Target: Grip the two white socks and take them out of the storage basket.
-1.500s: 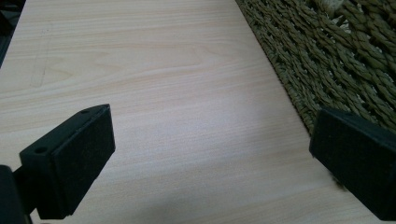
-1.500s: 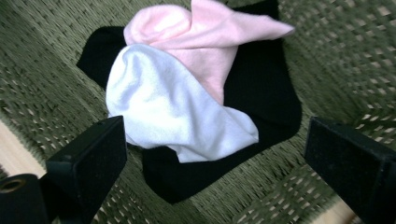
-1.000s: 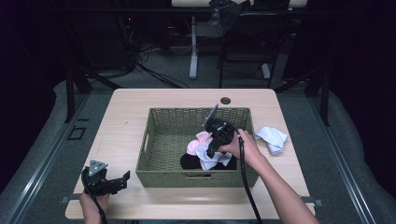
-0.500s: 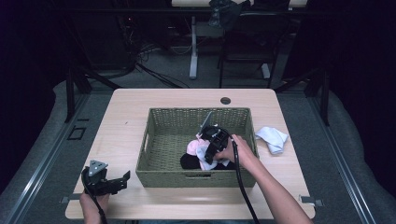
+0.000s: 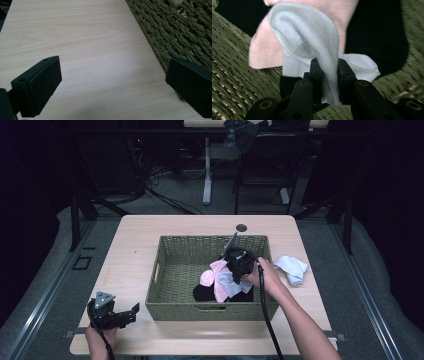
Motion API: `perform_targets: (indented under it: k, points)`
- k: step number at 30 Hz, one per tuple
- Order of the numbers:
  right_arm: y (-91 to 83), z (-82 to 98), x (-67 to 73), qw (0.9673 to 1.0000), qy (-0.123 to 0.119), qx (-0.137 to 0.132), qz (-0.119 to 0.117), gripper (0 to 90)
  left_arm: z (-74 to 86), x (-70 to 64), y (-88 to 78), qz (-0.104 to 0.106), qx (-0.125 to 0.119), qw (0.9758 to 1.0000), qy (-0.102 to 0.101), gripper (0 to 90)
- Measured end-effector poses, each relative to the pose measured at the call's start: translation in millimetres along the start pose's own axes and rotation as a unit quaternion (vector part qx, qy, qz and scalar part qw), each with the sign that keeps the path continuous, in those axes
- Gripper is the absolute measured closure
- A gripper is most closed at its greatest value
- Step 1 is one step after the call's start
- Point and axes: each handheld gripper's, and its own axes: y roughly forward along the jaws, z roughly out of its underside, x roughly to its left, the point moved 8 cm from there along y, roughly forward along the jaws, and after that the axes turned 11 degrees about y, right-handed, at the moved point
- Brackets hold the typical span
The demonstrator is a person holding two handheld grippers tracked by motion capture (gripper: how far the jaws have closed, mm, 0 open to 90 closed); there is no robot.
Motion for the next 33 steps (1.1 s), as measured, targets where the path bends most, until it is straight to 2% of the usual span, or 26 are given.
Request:
perform_targets:
  k: [1, 11, 17, 18, 26, 33]
  points:
    - [-3.4, 0.3, -2.2, 1.0000, -0.003, 0.004, 0.002, 77.3, 0.0, 0.0, 0.1, 0.000, 0.000, 1.0000, 0.000, 0.5]
    - [-41.8, -1.9, -16.3, 0.9995, 0.010, -0.031, 0.008, 77.4, 0.0, -0.1, 0.2, 0.000, 0.000, 1.0000, 0.000, 0.5]
    - [-60.6, -5.8, -17.6, 0.9989, 0.013, -0.044, 0.014, 77.4, 0.2, -0.3, 0.2, 0.001, 0.003, 1.0000, 0.000, 0.5]
    - [-63.6, -6.0, -18.2, 0.9991, 0.009, -0.038, 0.016, 77.3, 0.1, -0.3, 0.3, 0.002, 0.003, 1.0000, 0.001, 0.5]
    - [-83.7, -13.3, -18.5, 0.9987, 0.003, -0.046, 0.019, 77.3, -1.7, 0.9, 4.1, -0.001, 0.003, 1.0000, 0.001, 0.5]
    - [-102.1, -15.4, -25.8, 0.9979, 0.018, -0.060, 0.015, 77.2, -0.1, -0.3, 4.9, 0.000, 0.007, 1.0000, 0.002, 0.5]
